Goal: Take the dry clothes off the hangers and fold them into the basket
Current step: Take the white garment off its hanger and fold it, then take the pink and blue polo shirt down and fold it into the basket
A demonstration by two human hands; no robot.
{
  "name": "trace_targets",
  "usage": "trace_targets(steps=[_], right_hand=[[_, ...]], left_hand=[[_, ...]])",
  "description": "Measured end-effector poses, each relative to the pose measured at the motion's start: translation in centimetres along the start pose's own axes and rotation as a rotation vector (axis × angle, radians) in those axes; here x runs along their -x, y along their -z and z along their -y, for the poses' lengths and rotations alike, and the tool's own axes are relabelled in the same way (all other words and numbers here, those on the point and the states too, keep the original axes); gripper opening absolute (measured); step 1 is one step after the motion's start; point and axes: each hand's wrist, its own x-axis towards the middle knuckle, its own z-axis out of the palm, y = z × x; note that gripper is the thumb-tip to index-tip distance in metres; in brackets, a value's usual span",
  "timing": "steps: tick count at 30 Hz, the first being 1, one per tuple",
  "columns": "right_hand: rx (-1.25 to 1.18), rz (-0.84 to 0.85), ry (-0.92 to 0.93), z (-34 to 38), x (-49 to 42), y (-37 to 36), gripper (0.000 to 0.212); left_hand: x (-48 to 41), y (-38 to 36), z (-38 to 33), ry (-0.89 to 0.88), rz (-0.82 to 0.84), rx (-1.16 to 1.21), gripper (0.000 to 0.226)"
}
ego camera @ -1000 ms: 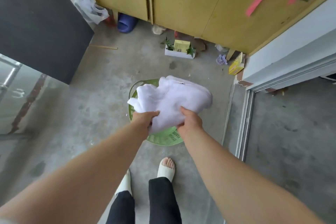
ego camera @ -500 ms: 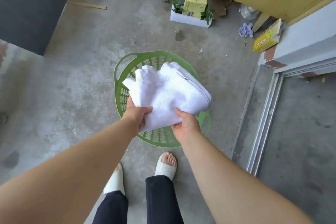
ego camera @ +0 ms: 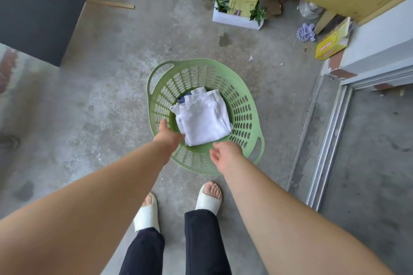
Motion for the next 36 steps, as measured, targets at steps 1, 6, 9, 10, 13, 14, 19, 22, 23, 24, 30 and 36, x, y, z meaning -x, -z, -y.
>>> trace_targets(steps=[1,6,9,10,13,14,19,22,23,24,30,36], right_hand=[[-0.013,0.023,0.010,0.5,1.7,-0.1,0.024],[0.008,0.132,0.095,3.3,8.6,-0.5,0.028],[0.139,0.250,0.136,5.3,13.8,-0.5,0.017],[0.155,0.278,0.157,5.9,15.4,-0.5,0.012],[0.167,0.306,0.332,7.3,21.1,-0.1,0.019],[0.194,0.317,0.373,7.6,23.1,0.1,0.020],[0.337,0.357,0.545,9.2,32.6,1.0,0.021],[0.398,0.403,0.653,10.0,37.9,1.3,0.024],[0.424,0.422,0.693,10.3,39.8,1.2,0.024],[0.448,0.438,0.722,10.4,41.3,1.1,0.025],[0.642,0.566,0.883,9.9,51.2,-0.5,0.023],[0.726,0.684,1.000,7.1,58.7,-1.9,0.014]], left_hand=[[1.2,0.7,-0.7,-0.024,-0.010,0.003,0.085],[7.3,3.3,-4.5,-0.071,-0.046,0.037,0.076],[11.9,4.9,-7.0,-0.107,-0.044,0.093,0.067],[13.3,5.3,-7.7,-0.115,-0.029,0.115,0.064],[18.3,6.1,-10.0,-0.170,-0.003,0.147,0.056],[20.1,6.3,-10.6,-0.187,0.002,0.143,0.054],[28.1,8.0,-13.1,-0.315,0.000,0.107,0.049],[32.7,9.6,-14.4,-0.383,-0.012,0.101,0.046],[34.3,10.4,-14.8,-0.407,-0.017,0.111,0.044],[35.6,10.9,-15.0,-0.419,-0.014,0.121,0.043],[44.2,16.3,-15.7,-0.483,-0.077,0.151,0.035],[51.4,21.3,-14.3,-0.573,-0.164,0.176,0.016]])
